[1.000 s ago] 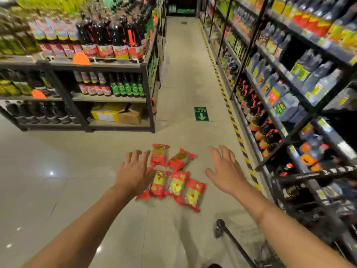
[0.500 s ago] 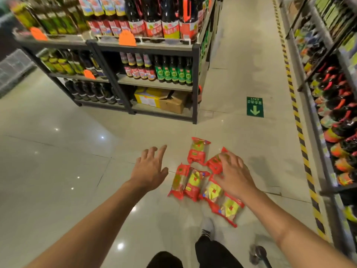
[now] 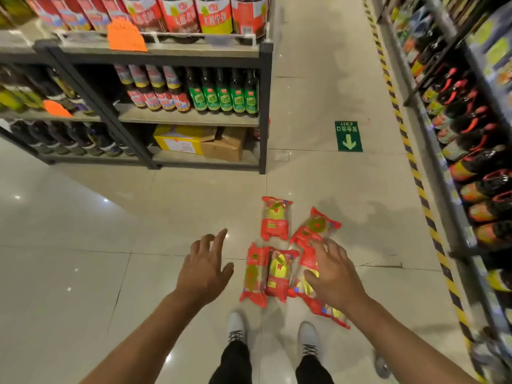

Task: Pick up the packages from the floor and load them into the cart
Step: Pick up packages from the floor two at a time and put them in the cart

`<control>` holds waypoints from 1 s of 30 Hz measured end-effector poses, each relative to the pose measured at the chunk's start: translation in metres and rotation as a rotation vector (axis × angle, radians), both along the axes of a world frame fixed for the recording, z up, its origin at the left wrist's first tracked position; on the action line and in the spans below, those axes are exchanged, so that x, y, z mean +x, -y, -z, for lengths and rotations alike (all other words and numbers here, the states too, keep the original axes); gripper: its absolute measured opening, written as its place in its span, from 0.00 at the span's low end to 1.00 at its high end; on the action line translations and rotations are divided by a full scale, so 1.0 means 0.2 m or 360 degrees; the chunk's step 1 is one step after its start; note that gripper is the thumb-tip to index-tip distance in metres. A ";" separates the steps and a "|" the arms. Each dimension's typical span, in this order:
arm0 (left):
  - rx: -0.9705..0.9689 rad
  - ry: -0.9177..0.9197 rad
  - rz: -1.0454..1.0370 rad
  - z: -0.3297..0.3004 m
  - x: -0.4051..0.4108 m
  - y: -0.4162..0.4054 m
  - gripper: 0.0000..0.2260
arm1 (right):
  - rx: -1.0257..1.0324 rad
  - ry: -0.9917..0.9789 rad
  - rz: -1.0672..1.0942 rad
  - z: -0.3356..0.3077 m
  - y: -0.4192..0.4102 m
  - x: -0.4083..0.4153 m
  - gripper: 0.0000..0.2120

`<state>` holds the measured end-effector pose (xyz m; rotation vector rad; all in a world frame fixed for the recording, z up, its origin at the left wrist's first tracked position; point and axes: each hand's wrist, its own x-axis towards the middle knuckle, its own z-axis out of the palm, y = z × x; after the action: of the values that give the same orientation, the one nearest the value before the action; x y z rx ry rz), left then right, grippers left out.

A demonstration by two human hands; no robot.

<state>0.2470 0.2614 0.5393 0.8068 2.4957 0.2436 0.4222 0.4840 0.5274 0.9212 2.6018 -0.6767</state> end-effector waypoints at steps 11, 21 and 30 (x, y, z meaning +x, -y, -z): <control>0.0002 0.0215 0.0189 0.56 -0.33 0.00 0.35 | -0.0126 0.0003 0.0396 0.59 0.13 -0.14 0.33; -0.0087 0.0327 0.0181 1.25 -0.29 -0.02 0.34 | -0.0268 -0.0032 0.0443 1.33 0.18 -0.06 0.28; -0.0087 0.0553 0.0086 2.34 -0.29 -0.16 0.31 | -0.0466 -0.0074 0.0436 2.37 -0.04 -0.10 0.30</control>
<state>0.1884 0.2934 0.0713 0.7383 2.1438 0.2701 0.4012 0.4910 0.0533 1.1842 2.3475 -1.1269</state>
